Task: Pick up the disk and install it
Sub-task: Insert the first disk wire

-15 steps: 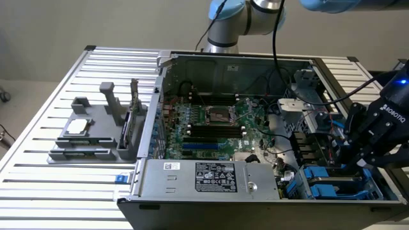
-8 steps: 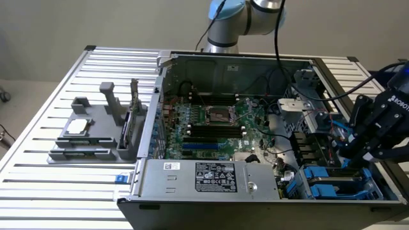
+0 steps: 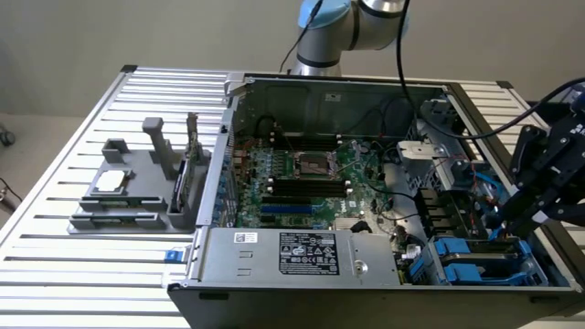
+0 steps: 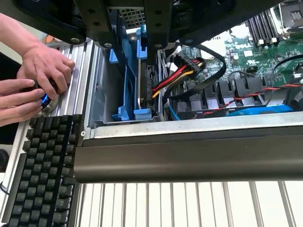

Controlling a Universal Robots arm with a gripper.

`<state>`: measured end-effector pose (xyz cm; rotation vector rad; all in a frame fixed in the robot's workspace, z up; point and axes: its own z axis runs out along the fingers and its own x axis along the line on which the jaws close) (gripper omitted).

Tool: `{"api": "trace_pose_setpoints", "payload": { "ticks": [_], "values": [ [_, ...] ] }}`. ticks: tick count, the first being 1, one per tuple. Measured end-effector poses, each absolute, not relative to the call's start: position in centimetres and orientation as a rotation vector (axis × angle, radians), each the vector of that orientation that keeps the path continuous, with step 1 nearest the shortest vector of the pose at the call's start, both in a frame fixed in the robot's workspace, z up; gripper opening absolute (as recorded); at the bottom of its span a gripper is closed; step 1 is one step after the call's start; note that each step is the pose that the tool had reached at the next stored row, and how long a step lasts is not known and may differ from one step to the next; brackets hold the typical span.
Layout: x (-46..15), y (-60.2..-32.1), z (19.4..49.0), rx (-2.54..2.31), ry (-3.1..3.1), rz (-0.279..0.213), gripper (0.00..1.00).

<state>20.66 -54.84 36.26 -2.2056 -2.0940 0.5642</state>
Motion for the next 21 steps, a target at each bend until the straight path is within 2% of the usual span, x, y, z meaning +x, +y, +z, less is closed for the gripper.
{"api": "trace_pose_setpoints", "payload": {
  "ticks": [7,21],
  "values": [
    [20.1,-54.9,37.5,-2.203,-2.093,0.558,0.3],
    [15.5,-55.1,37.6,-2.199,-2.091,0.549,0.3]
  ]
}}
